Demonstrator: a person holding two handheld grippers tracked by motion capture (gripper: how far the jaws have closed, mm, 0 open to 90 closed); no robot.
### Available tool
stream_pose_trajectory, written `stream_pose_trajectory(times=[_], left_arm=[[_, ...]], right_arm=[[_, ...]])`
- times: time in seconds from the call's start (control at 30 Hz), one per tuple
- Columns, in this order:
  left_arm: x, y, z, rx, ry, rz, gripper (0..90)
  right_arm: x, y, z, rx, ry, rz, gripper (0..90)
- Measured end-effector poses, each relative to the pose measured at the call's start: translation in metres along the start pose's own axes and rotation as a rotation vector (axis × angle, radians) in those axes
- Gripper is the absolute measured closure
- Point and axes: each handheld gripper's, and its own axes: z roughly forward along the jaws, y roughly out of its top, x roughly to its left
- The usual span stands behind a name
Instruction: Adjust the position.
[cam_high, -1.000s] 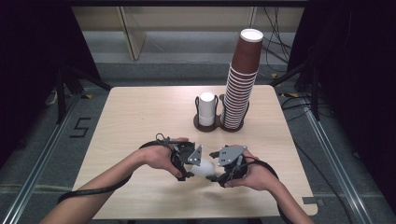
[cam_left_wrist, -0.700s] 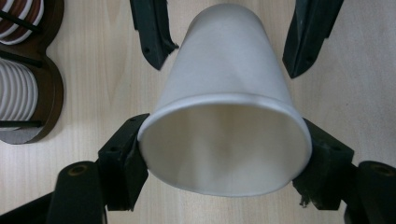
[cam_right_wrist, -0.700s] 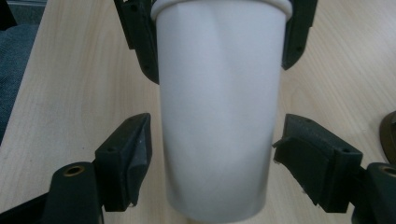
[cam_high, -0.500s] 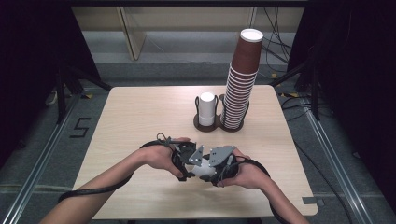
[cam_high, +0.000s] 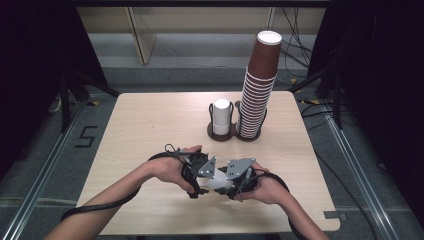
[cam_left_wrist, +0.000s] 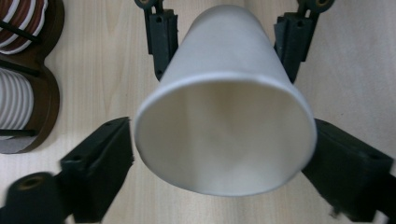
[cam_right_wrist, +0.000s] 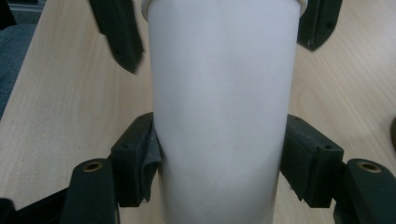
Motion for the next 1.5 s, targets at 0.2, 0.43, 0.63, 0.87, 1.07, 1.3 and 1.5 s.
stream_pose_trajectory(times=[0.2,0.43,0.63,0.87,1.07,1.3,1.5], left_arm=[[0.007,-0.016,-0.007,-0.096,0.050,-0.103,3.3],[0.010,-0.029,-0.009,-0.211,0.069,-0.208,5.8],[0.011,-0.029,-0.009,-0.280,0.047,-0.252,7.3],[0.013,-0.024,-0.007,-0.322,0.027,-0.260,8.3],[0.014,-0.018,-0.004,-0.356,0.008,-0.254,9.8],[0.015,-0.013,-0.004,-0.390,-0.008,-0.240,12.9],[0.015,-0.014,-0.004,-0.424,-0.022,-0.257,13.5]], right_arm=[[-0.002,-0.014,-0.012,-0.069,-0.052,0.023,33.9],[0.000,-0.027,-0.022,-0.180,-0.129,0.093,33.8],[0.002,-0.035,-0.024,-0.287,-0.147,0.133,33.7],[0.006,-0.037,-0.023,-0.301,-0.151,0.145,33.6],[0.008,-0.036,-0.020,-0.303,-0.136,0.139,33.6],[0.007,-0.035,-0.022,-0.300,-0.139,0.119,33.6],[0.007,-0.035,-0.022,-0.313,-0.145,0.127,33.7]])
